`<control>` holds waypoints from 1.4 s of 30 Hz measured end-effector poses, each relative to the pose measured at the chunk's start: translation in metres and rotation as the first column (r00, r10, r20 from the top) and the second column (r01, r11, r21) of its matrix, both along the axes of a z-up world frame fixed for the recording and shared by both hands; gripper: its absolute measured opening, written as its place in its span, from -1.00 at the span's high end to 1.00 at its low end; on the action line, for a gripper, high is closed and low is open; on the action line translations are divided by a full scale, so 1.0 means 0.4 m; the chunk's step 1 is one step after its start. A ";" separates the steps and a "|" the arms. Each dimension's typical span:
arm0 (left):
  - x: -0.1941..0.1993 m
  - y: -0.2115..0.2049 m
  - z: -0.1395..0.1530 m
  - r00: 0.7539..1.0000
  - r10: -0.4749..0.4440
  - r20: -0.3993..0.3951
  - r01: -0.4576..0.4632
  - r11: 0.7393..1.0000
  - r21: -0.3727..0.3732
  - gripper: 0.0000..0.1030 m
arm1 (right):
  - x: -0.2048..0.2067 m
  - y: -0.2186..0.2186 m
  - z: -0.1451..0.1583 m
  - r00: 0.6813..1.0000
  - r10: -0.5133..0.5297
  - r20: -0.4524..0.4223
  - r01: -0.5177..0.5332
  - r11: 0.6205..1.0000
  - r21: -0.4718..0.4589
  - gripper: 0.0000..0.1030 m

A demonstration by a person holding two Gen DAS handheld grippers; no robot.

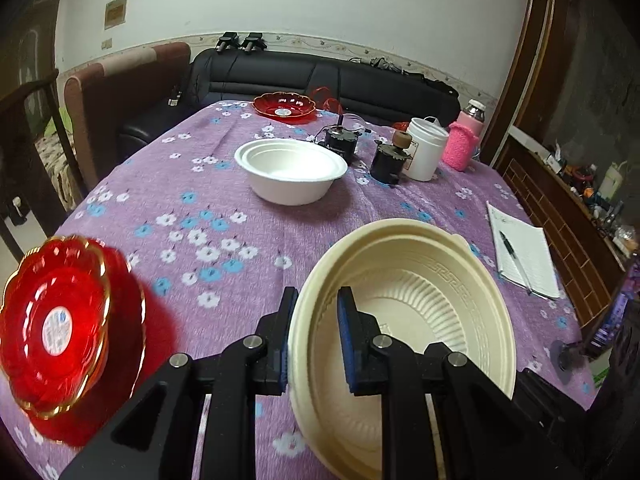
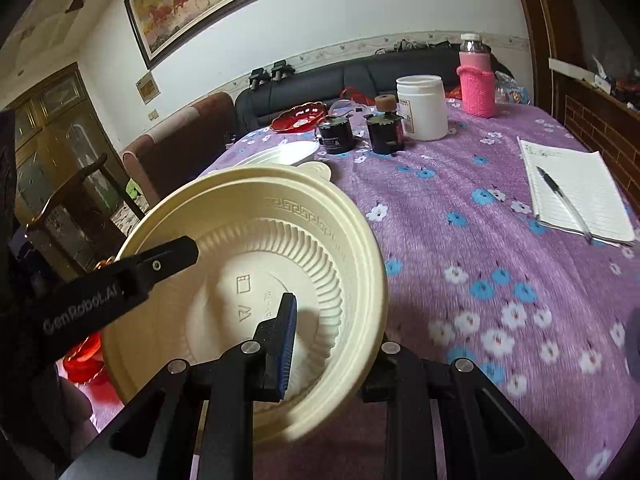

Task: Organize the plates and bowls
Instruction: 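Lift the beige bowl and carry it toward the red plate stack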

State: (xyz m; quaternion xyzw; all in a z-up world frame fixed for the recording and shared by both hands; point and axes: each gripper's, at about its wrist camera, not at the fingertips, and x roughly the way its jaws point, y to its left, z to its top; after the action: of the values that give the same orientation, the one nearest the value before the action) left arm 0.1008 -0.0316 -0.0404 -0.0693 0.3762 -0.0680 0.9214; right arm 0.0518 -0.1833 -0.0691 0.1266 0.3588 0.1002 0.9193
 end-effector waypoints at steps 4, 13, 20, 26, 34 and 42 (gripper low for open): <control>-0.049 0.035 -0.006 1.000 -0.004 -0.008 0.004 0.999 -0.042 0.66 | -0.053 0.018 0.001 1.000 -0.015 -0.007 0.015 1.000 0.022 0.49; -0.143 0.113 0.011 1.000 -0.002 0.031 0.005 0.997 -0.077 0.66 | -0.125 0.084 0.016 1.000 -0.019 -0.003 0.019 0.999 0.046 0.49; -0.189 0.198 0.039 0.996 0.047 0.078 -0.038 0.993 -0.111 0.66 | -0.151 0.173 0.054 0.999 0.024 0.023 -0.024 1.000 0.002 0.49; -0.213 0.278 0.045 0.993 0.088 0.080 -0.075 0.986 -0.151 0.66 | -0.172 0.238 0.084 0.997 0.055 0.051 -0.055 0.998 -0.015 0.49; -0.235 0.361 0.050 0.989 0.125 0.083 -0.107 0.975 -0.197 0.66 | -0.174 0.311 0.098 0.993 0.096 0.063 -0.094 0.995 -0.034 0.49; -0.240 0.425 0.046 0.983 0.167 0.074 -0.147 0.963 -0.225 0.66 | -0.164 0.366 0.114 0.988 0.132 0.075 -0.128 0.990 -0.051 0.49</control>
State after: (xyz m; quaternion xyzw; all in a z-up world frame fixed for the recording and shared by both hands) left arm 0.0047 0.1386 -0.0221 -0.1966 0.3169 -0.0386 0.9271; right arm -0.0136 -0.0368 -0.0235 0.0775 0.3322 0.1567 0.9269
